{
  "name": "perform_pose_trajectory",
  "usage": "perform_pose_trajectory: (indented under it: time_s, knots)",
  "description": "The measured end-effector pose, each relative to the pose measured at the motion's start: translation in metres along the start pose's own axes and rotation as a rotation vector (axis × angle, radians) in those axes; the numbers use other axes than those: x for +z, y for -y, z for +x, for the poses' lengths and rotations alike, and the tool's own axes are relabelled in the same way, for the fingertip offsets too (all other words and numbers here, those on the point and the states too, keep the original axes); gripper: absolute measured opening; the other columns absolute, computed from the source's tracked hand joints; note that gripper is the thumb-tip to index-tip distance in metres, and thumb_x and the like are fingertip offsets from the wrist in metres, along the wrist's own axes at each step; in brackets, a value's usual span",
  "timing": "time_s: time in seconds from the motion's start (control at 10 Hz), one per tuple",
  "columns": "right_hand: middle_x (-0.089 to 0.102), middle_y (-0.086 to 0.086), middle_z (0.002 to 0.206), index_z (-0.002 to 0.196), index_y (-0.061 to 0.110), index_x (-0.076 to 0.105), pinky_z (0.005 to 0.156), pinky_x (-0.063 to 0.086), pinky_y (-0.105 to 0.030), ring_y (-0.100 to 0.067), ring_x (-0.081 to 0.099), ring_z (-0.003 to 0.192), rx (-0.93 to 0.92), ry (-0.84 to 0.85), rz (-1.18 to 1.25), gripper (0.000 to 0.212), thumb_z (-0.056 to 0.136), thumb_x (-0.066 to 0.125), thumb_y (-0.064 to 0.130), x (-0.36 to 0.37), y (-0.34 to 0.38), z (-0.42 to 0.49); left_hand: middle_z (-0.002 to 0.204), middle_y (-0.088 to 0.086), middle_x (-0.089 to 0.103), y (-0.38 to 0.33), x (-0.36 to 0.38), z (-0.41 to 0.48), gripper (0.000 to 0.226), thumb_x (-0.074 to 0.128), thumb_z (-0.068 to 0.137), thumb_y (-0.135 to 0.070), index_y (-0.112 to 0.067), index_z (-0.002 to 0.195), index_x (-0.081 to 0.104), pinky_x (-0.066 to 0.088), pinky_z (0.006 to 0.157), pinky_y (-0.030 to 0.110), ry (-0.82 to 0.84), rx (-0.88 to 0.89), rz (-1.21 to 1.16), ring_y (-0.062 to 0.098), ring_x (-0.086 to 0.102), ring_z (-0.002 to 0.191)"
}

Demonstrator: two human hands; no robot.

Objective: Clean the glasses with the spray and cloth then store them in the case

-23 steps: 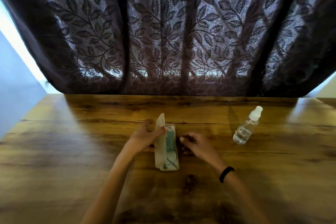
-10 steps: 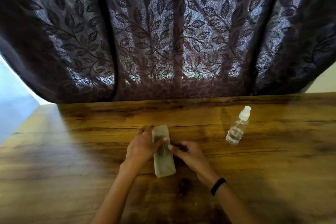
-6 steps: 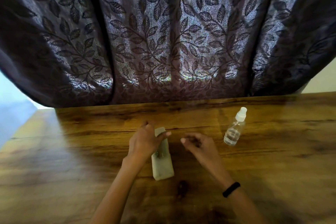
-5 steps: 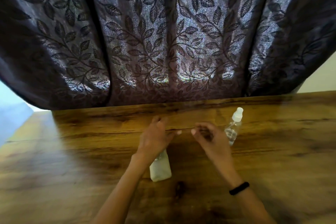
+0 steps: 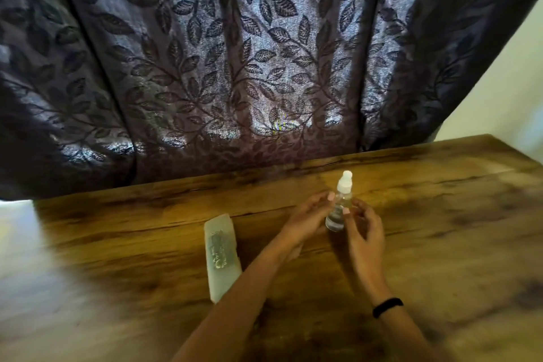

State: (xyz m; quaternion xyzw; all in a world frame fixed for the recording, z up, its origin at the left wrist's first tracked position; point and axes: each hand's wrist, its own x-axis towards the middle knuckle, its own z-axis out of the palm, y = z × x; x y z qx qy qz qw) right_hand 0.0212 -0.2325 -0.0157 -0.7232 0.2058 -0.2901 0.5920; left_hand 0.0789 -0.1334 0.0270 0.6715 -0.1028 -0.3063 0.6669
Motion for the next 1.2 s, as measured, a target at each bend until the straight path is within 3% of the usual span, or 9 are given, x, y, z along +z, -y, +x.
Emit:
perform_pose_trajectory:
  time_s: [0.1, 0.3, 0.4, 0.5, 0.7, 0.9, 1.0, 1.1, 1.2]
  knots:
    - [0.047, -0.005, 0.126, 0.13, 0.019, 0.046, 0.096, 0.044, -0.04, -0.021, 0.048, 0.117, -0.008, 0.026, -0.004, 0.043, 0.089, 0.055, 0.029, 0.01, -0.002, -0.006, 0.125, -0.003, 0.06, -0.001, -0.004, -0.004, 0.036, 0.051, 0.089, -0.042, -0.029, 0.123, 0.054, 0.044, 0.099, 0.033, -0.021, 0.043, 0.032, 0.012, 0.054, 0.115]
    - [0.048, -0.007, 0.127, 0.129, 0.019, 0.046, 0.089, 0.05, -0.032, -0.016, 0.052, 0.111, -0.111, 0.191, 0.043, 0.04, 0.09, 0.054, 0.026, 0.055, 0.022, -0.002, 0.102, -0.008, 0.07, -0.011, -0.05, -0.02, 0.024, 0.048, 0.091, -0.038, -0.029, 0.105, 0.065, 0.047, 0.062, 0.005, -0.17, 0.206, 0.009, -0.005, 0.063, 0.089]
    - [0.048, 0.001, 0.125, 0.128, 0.021, 0.046, 0.08, 0.047, -0.01, 0.005, 0.053, 0.104, -0.141, 0.348, 0.104, 0.037, 0.091, 0.053, 0.025, 0.088, 0.039, -0.001, 0.113, -0.001, 0.067, -0.015, -0.083, -0.028, 0.034, 0.05, 0.088, -0.045, -0.027, 0.114, 0.062, 0.052, 0.083, 0.024, -0.284, 0.222, -0.023, 0.01, 0.062, 0.104]
    - [0.055, 0.0, 0.121, 0.122, 0.025, 0.047, 0.085, 0.048, -0.017, -0.009, 0.055, 0.108, -0.116, 0.483, 0.134, 0.03, 0.092, 0.053, 0.022, 0.117, 0.048, -0.002, 0.115, 0.001, 0.066, -0.014, -0.109, -0.032, 0.035, 0.048, 0.09, -0.043, -0.023, 0.116, 0.061, 0.05, 0.087, 0.032, -0.37, 0.222, -0.095, 0.015, 0.061, 0.106]
    - [0.059, -0.011, 0.117, 0.12, 0.03, 0.048, 0.068, 0.051, -0.014, -0.013, 0.06, 0.095, -0.066, 0.604, 0.1, 0.027, 0.093, 0.05, 0.027, 0.142, 0.041, -0.009, 0.081, -0.009, 0.068, 0.005, -0.124, -0.036, 0.025, 0.043, 0.095, -0.033, -0.022, 0.105, 0.064, 0.053, 0.067, 0.02, -0.423, 0.188, -0.167, 0.003, 0.065, 0.078]
    - [0.056, -0.006, 0.127, 0.127, 0.026, 0.044, 0.084, 0.05, -0.02, -0.011, 0.056, 0.107, -0.048, 0.661, 0.063, 0.037, 0.092, 0.048, 0.037, 0.135, 0.038, -0.002, 0.104, -0.002, 0.064, -0.003, -0.12, -0.042, 0.022, 0.051, 0.092, -0.022, -0.02, 0.112, 0.059, 0.049, 0.071, 0.019, -0.612, 0.262, -0.179, 0.008, 0.061, 0.089]
    - [0.046, -0.01, 0.134, 0.135, 0.02, 0.037, 0.1, 0.043, -0.038, -0.02, 0.048, 0.118, -0.12, 0.582, -0.081, 0.049, 0.092, 0.047, 0.04, 0.123, 0.05, 0.012, 0.125, 0.001, 0.052, -0.018, -0.122, -0.047, 0.042, 0.049, 0.093, -0.027, -0.016, 0.133, 0.042, 0.047, 0.076, 0.011, -0.678, 0.312, 0.051, 0.006, 0.054, 0.101]
    - [0.039, -0.012, 0.138, 0.136, 0.021, 0.036, 0.098, 0.039, -0.035, -0.025, 0.044, 0.121, -0.275, 0.496, -0.18, 0.05, 0.091, 0.045, 0.043, 0.112, 0.07, 0.027, 0.147, 0.009, 0.033, -0.036, -0.123, -0.047, 0.048, 0.047, 0.093, -0.032, -0.016, 0.137, 0.035, 0.03, 0.11, 0.035, -0.759, 0.413, 0.466, 0.022, 0.034, 0.132]
    - [0.035, -0.012, 0.141, 0.137, 0.02, 0.032, 0.104, 0.037, -0.045, -0.028, 0.036, 0.128, -0.441, 0.442, -0.306, 0.055, 0.091, 0.038, 0.05, 0.1, 0.097, 0.039, 0.154, 0.012, 0.016, -0.064, -0.122, -0.052, 0.052, 0.043, 0.094, -0.035, -0.015, 0.14, 0.029, 0.021, 0.112, 0.041, -0.833, 0.59, 0.911, 0.028, 0.015, 0.141]
